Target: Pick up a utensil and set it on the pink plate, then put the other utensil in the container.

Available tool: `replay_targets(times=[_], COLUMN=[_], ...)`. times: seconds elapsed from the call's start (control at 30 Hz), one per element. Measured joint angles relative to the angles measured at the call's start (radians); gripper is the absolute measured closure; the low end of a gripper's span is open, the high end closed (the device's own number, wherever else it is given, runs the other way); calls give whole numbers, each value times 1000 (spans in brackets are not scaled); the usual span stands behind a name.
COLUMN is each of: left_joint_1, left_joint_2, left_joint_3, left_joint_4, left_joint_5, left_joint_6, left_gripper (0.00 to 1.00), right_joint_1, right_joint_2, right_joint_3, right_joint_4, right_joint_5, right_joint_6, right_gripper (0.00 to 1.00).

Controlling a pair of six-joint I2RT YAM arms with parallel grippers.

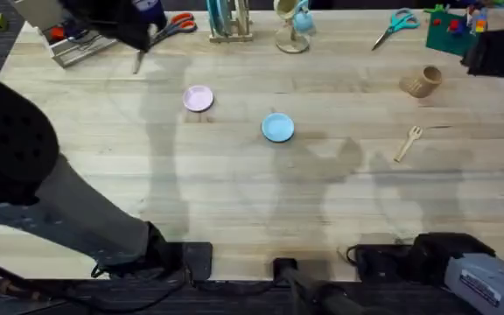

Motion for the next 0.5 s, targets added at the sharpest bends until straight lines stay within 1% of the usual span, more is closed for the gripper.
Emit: replay_targets(times=[0.1,0.17,0.27,0.37,0.5], left_joint_1=[-77,-133,-196,-231,-239], left_joint_2=[0,0,0,0,10], left_joint_3=[0,0,0,0,0], left_joint_4=[7,16,29,30,30], left_joint_5=[-6,-24,-37,-49,-54], left_joint_6=[-4,-13,-25,-32,-43], left_gripper=[958,958,958,958,957], right_joint_1=[0,0,0,0,0], right_joint_2=[0,0,0,0,0], right_joint_3=[0,0,0,0,0], right_joint_4=[0,0,0,0,0], right_joint_5=[0,0,0,0,0], right_joint_6=[0,0,0,0,0], right_gripper=[5,5,5,5,5])
